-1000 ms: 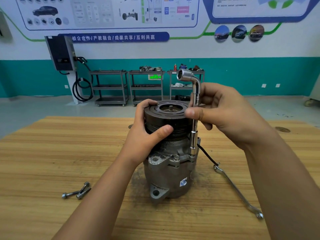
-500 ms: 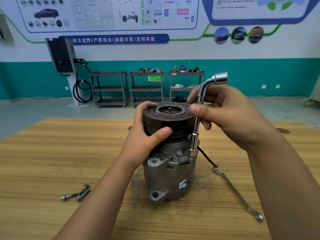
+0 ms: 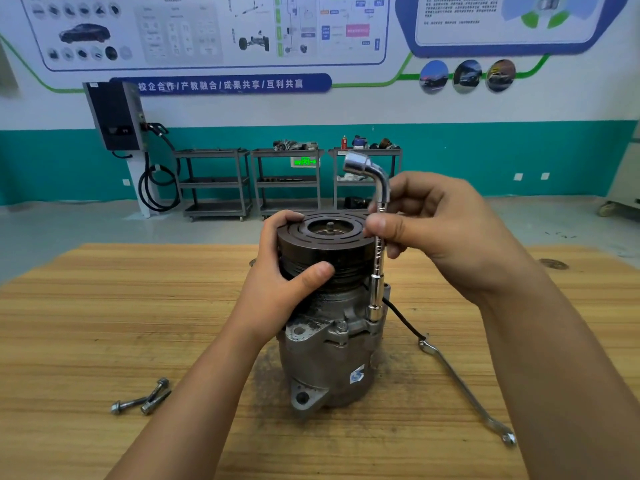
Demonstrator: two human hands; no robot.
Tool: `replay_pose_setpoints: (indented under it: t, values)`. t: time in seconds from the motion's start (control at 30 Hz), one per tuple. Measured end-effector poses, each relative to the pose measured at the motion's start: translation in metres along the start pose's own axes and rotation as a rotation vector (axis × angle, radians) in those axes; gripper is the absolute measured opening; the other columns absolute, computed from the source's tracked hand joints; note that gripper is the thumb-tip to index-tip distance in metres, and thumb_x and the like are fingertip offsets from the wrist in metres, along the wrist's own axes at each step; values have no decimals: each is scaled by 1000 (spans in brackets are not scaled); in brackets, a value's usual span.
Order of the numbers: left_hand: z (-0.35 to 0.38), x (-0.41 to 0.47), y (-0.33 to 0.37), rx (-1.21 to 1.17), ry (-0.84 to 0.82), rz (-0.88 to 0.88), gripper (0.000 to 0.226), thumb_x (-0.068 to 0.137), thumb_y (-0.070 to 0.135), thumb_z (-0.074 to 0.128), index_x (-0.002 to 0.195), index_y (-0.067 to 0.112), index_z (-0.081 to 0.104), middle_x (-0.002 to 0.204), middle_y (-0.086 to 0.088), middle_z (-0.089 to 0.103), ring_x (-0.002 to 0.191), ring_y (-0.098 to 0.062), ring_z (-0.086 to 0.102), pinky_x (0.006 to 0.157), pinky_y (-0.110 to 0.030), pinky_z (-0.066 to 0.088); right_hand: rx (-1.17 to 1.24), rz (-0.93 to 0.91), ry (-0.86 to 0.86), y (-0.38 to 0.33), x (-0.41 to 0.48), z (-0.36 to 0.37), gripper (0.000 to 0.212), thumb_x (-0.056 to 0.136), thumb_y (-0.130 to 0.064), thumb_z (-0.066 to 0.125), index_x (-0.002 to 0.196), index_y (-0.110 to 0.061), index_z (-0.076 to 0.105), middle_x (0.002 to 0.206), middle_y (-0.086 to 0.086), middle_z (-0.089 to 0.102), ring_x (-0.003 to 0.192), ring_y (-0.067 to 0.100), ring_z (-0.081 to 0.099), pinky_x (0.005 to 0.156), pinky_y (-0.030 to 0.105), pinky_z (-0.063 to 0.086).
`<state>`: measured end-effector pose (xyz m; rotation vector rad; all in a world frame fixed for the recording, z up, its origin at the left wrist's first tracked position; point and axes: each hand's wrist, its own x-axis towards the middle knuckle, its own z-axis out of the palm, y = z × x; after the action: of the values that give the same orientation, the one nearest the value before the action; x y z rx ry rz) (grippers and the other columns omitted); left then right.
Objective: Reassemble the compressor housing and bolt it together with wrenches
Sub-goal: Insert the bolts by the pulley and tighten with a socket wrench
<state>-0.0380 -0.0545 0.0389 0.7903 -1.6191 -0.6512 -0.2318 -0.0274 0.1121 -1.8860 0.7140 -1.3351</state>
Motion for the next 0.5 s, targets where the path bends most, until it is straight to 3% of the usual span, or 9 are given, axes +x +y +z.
replay_pose_setpoints:
  t: [0.07,0.2,0.3,0.4,0.5]
  values:
    - [0,0,-1,-6,-2,9,63,60,51,68,115,39,39,102,36,59,98,6,60,77,-12,48,4,0,-83,-1,-1,-1,10,79,-9,64,87,-15,67,77,3,73,68,18,62,55,18,48]
    - [0,0,-1,-7,7,15,63,58,51,67,114,38,40,101,36,59,97,5,61,78,-13,48,23,6,-173,-4,-3,-5,22,88,3,53,93,-13,66,83,3,74,62,8,59,59,17,48]
    - [0,0,0,-4,4,8,63,57,52,68,112,41,40,103,34,60,99,3,61,80,-16,49,22,27,-102,-4,-2,-1,12,80,-2,63,91,-8,63,75,3,72,61,9,62,55,17,48]
    - [-1,0,0,4,2,6,63,57,52,68,112,43,40,103,33,60,101,2,61,84,-21,50,-46,34,39,-3,-2,1,23,65,-16,73,84,-12,60,65,-2,62,55,8,58,49,18,45]
    - [-1,0,-1,8,7,8,63,57,53,68,113,42,41,104,33,60,102,1,61,86,-23,49,-80,-2,32,-7,-3,-3,12,75,-12,72,82,-16,63,69,-3,66,49,6,53,50,18,45]
